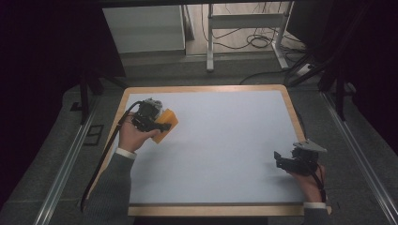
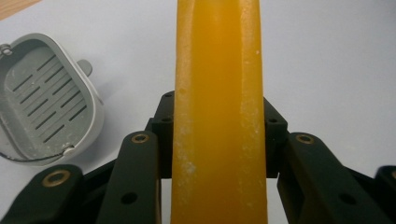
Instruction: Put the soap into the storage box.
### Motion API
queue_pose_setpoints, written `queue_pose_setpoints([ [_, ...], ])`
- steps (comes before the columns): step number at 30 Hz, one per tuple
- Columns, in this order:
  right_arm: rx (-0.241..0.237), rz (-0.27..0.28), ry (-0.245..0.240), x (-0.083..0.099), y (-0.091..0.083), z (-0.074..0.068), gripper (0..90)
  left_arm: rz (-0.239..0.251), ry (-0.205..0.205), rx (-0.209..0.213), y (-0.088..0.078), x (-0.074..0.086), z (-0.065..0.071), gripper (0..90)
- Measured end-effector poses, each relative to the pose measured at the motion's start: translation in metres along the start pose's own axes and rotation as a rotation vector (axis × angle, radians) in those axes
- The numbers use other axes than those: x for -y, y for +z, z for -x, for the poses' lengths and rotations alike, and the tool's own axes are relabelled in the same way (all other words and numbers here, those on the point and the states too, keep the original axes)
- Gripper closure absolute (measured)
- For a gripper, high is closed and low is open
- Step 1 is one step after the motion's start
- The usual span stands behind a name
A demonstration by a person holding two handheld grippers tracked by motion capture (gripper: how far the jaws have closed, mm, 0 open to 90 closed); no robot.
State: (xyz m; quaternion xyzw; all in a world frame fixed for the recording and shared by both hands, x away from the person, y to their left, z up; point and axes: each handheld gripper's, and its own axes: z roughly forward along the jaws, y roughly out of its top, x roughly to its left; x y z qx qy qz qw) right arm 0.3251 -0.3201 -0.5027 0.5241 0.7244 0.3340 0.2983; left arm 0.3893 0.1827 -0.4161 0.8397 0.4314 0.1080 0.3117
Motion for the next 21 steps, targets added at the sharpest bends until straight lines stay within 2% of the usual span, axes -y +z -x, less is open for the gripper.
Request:
queue_pose_setpoints([
  [6, -0.001, 0.0, -0.001, 0.0, 0.0, 0.0, 7.1, -0.002, -0.016, -0.002, 0.0, -0.001, -0.006, 61.1],
  [12, -0.024, 0.018, -0.018, -0.001, -0.001, -0.002, 7.1, -0.008, -0.029, -0.007, 0.004, -0.003, -0.014, 61.0],
  [19, -0.02, 0.019, -0.014, -0.001, -0.001, -0.001, 7.0, -0.004, -0.057, -0.015, 0.004, -0.004, -0.021, 61.1],
  [21, -0.023, 0.018, -0.016, -0.001, -0.001, -0.001, 7.1, -0.005, -0.054, -0.016, 0.004, -0.004, -0.024, 61.1],
])
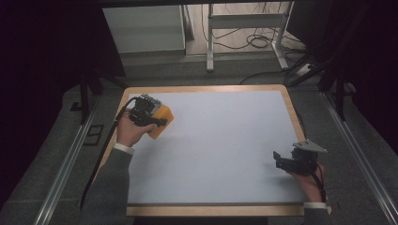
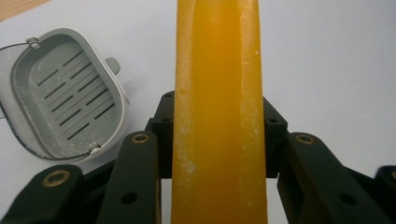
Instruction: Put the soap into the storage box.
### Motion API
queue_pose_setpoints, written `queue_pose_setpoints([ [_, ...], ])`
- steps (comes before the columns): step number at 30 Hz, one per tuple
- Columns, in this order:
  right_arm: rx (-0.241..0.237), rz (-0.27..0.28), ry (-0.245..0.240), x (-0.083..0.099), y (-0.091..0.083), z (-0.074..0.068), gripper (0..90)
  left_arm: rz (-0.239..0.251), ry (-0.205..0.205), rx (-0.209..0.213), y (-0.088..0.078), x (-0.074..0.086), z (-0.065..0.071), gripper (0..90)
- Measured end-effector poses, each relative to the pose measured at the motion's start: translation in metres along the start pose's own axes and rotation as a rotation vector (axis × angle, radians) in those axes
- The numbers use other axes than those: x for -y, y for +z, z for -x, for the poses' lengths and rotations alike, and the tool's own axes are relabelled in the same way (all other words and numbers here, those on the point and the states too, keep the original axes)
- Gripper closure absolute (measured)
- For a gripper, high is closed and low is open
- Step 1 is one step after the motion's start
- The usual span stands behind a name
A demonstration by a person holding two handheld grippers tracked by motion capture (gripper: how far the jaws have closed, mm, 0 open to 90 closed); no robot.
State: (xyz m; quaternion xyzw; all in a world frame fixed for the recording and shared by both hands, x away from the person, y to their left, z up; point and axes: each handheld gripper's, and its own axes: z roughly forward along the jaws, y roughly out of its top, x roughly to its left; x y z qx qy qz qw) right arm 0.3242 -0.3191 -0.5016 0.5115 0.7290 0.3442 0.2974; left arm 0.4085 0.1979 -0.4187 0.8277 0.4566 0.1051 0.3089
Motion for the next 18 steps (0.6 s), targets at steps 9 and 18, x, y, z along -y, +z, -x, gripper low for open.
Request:
queue_pose_setpoints([
  [9, 0.0, -0.002, -0.002, 0.0, 0.0, 0.0, 7.1, -0.014, -0.019, -0.008, 0.002, -0.005, -0.007, 61.1],
  [18, 0.005, -0.001, 0.004, 0.0, 0.0, 0.0, 7.1, -0.012, -0.043, 0.004, 0.006, -0.014, -0.015, 61.0],
])
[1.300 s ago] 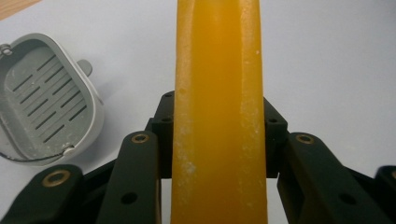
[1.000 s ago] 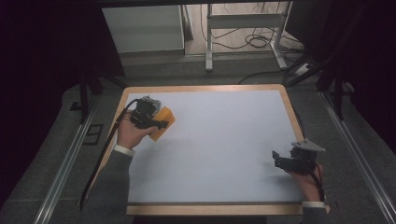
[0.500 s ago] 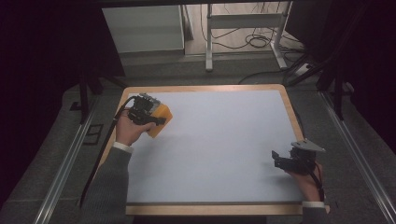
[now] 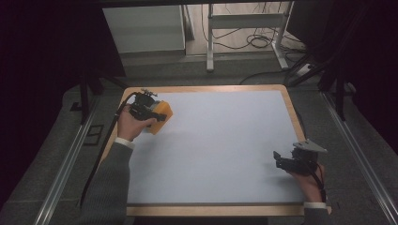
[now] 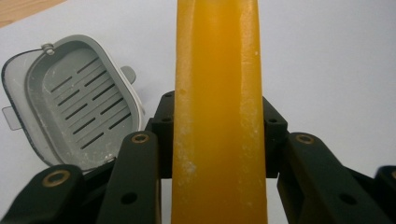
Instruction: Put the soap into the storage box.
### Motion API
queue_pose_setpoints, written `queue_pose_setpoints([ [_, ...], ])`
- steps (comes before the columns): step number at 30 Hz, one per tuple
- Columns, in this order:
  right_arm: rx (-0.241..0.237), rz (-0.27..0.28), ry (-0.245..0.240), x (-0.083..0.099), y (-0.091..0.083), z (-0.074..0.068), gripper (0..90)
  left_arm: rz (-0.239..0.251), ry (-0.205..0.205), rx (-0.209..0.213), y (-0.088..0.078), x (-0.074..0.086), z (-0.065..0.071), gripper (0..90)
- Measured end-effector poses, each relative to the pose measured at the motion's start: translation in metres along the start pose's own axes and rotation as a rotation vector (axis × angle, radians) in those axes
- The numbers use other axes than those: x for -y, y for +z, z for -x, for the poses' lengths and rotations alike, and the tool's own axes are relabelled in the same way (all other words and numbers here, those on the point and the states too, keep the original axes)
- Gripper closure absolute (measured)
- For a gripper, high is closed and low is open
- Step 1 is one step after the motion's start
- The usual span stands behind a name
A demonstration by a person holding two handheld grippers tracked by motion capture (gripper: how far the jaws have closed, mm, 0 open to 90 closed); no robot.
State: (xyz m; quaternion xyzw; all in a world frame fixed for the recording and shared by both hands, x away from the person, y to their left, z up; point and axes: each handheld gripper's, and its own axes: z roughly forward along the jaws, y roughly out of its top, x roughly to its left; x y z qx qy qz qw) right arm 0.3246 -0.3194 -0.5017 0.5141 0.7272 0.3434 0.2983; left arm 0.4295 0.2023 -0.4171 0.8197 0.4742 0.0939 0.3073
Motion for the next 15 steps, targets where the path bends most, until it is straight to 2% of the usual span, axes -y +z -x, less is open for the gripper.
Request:
queue_pose_setpoints([
  [3, -0.006, -0.003, -0.005, 0.0, 0.001, -0.001, 7.1, 0.005, -0.011, 0.003, 0.001, -0.003, -0.004, 61.1],
  [6, -0.005, -0.003, -0.007, 0.0, 0.001, -0.001, 7.1, 0.021, -0.016, -0.019, 0.001, -0.006, -0.006, 61.0],
  [10, -0.002, -0.005, -0.006, 0.0, 0.001, -0.001, 7.1, 0.016, -0.027, -0.008, 0.003, -0.008, -0.011, 61.1],
  [15, -0.001, -0.005, -0.006, 0.0, 0.001, -0.001, 7.1, 0.005, -0.047, -0.021, 0.009, -0.009, -0.019, 61.1],
])
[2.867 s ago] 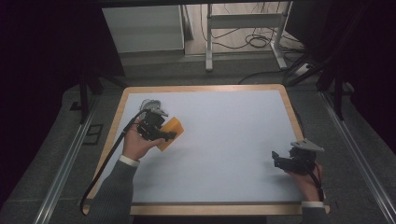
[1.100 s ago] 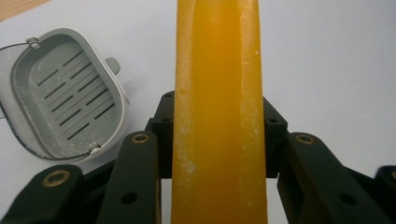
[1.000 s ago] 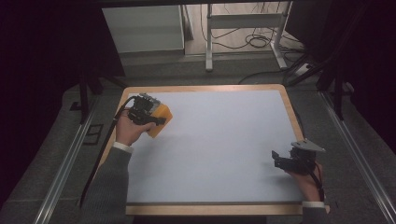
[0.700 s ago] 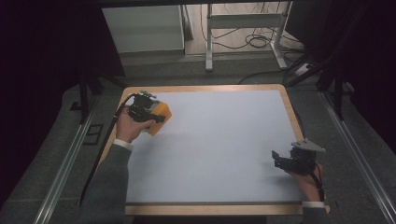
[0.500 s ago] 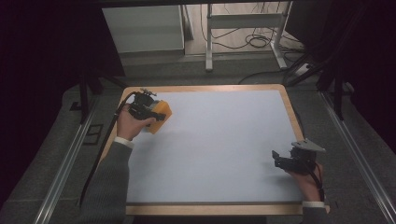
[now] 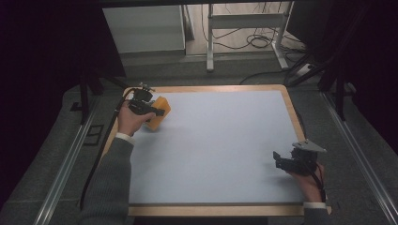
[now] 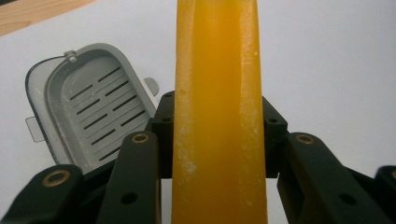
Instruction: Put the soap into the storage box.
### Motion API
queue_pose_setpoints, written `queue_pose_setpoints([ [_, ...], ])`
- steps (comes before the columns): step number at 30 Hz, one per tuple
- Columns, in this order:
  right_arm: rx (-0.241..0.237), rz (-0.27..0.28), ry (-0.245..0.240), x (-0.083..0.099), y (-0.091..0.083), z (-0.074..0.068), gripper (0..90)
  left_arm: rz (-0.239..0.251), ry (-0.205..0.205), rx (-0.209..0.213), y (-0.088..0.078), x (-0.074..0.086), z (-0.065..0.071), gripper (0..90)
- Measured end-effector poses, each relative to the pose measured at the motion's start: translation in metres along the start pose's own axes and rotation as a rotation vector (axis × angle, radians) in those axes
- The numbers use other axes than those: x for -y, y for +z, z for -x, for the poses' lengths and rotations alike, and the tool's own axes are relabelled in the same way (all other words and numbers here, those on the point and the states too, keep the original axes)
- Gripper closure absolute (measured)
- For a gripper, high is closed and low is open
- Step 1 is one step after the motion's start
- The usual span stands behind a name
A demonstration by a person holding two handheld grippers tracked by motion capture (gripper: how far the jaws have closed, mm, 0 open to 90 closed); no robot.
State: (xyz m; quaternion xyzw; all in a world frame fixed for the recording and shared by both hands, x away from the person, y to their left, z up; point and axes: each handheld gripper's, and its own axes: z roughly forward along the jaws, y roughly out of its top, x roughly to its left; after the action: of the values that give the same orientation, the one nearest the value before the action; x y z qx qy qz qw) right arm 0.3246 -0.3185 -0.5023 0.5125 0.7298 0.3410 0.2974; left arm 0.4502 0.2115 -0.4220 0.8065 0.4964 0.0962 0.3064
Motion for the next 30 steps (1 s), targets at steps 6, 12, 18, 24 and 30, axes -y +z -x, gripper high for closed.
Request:
queue_pose_setpoints([
  [6, 0.003, -0.001, 0.005, 0.0, 0.0, 0.002, 7.1, -0.004, -0.027, -0.01, 0.002, -0.005, -0.011, 61.1],
  [12, -0.005, 0.003, -0.003, 0.0, 0.0, 0.0, 7.0, 0.003, -0.057, -0.036, 0.0, -0.012, -0.023, 61.0],
  [18, -0.005, 0.003, 0.0, 0.0, 0.0, 0.001, 7.1, 0.013, -0.092, -0.068, 0.002, -0.015, -0.032, 61.0],
  [24, -0.002, 0.004, 0.001, 0.0, 0.0, 0.001, 7.1, 0.01, -0.123, -0.067, 0.007, -0.016, -0.043, 61.1],
  [30, 0.001, 0.0, 0.001, 0.001, 0.002, 0.001, 7.1, 0.006, -0.15, -0.079, 0.012, -0.017, -0.054, 61.1],
])
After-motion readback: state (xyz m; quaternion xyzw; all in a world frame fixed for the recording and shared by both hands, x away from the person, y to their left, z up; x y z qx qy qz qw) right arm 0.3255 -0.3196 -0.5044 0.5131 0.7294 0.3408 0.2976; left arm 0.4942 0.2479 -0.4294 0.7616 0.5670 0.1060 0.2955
